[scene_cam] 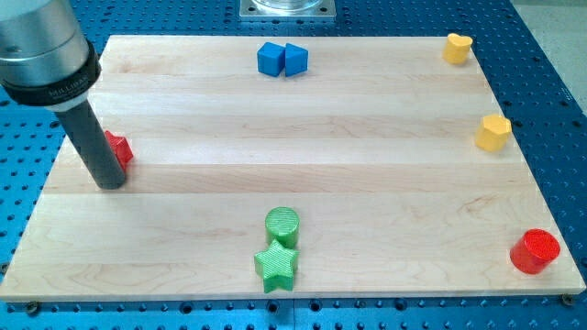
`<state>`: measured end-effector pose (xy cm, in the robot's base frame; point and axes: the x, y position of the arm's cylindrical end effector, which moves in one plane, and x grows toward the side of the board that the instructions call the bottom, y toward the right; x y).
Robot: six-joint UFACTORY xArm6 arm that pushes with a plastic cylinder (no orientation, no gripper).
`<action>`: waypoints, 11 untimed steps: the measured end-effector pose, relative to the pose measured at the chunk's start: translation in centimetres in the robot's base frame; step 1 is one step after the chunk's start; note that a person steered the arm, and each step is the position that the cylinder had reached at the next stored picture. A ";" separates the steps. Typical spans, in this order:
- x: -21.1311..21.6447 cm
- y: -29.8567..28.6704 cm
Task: Move the red star parallel to the yellow hexagon
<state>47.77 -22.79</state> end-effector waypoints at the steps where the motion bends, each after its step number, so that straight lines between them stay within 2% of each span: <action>1: -0.2 -3.2; 2: -0.2 -7.7; 3: -1.7 -7.3; 5: -3.1 -1.5; 10: -3.1 31.0; 11: -3.2 31.8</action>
